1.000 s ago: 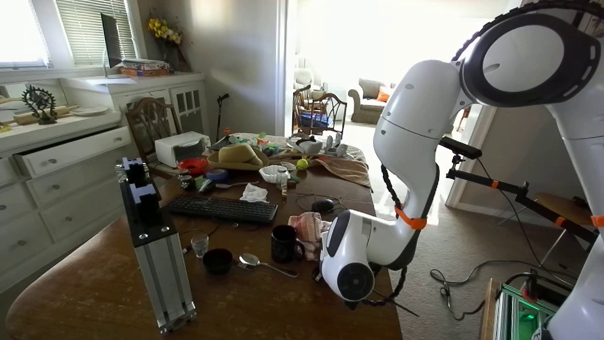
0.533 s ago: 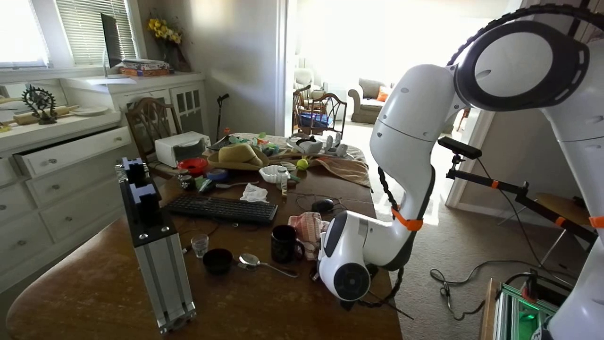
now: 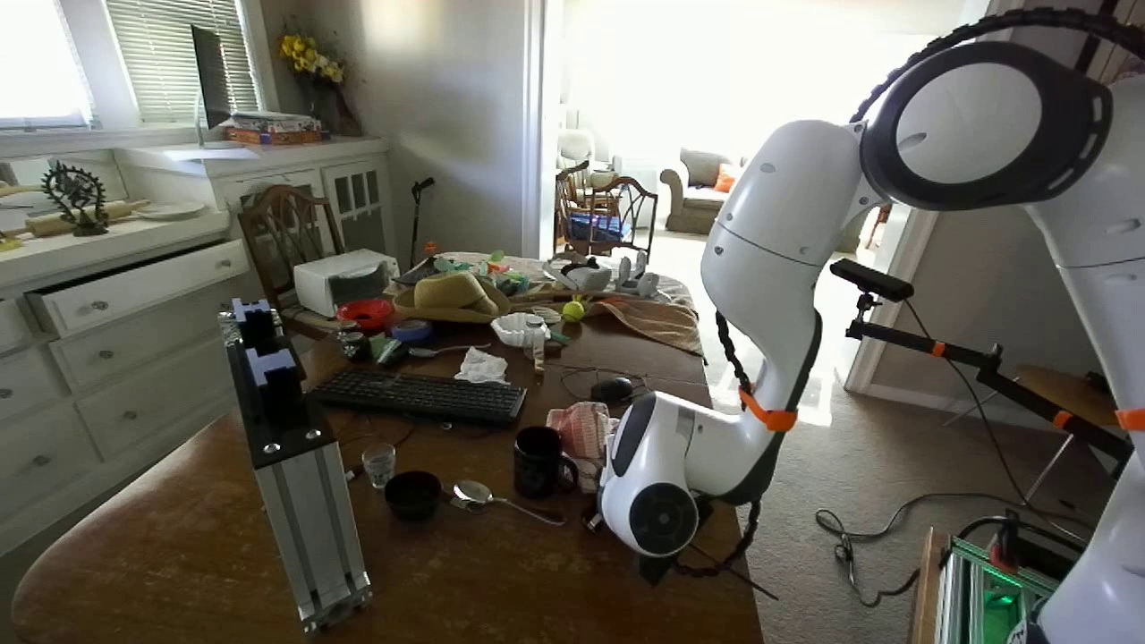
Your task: Unfold the towel on the table
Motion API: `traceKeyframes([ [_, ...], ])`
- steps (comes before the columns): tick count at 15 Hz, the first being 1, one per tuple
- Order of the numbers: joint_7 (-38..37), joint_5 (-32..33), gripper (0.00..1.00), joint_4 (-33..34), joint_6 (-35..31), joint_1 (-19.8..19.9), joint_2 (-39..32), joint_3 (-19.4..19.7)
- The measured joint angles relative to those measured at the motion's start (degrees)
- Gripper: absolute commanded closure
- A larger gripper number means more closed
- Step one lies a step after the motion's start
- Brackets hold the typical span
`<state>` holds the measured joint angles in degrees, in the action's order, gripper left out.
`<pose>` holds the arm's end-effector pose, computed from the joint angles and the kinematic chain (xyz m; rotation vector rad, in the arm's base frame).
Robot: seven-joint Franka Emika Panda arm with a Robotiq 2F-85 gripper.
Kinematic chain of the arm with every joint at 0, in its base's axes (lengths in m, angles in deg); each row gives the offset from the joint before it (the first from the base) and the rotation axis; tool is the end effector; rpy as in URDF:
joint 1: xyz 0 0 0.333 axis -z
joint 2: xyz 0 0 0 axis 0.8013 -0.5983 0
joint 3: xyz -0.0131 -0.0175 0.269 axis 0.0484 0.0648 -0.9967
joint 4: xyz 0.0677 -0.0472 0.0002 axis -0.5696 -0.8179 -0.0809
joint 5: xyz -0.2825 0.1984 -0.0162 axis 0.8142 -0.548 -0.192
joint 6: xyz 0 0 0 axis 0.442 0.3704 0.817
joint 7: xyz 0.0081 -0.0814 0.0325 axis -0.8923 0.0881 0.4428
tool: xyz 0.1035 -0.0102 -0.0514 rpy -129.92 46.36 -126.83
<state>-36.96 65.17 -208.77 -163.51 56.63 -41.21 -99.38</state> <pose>0.4289 0.0523 0.0596 2.4220 -0.0042 0.7933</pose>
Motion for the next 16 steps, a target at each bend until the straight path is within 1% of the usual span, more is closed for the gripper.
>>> traceKeyframes([
  [4, 1.3, 0.0, 0.46, 0.9, -2.0, 0.3, 0.0, 0.2],
  [8, 3.4, 0.0, 0.46, 1.8, -3.5, 0.4, -0.1, 0.6],
  [10, 4.1, 0.0, 0.48, 2.2, -4.3, 0.6, -0.3, 0.8],
  [11, 4.3, 0.0, 0.47, 2.4, -4.7, 0.7, -0.4, 0.9],
  [12, 4.5, -0.1, 0.48, 2.6, -5.1, 0.8, -0.6, 0.9],
  [13, 4.7, -0.1, 0.46, 2.7, -5.4, 0.9, -0.6, 1.0],
  [16, 5.0, -0.6, 0.44, 2.9, -5.5, 1.1, -0.7, 1.0],
])
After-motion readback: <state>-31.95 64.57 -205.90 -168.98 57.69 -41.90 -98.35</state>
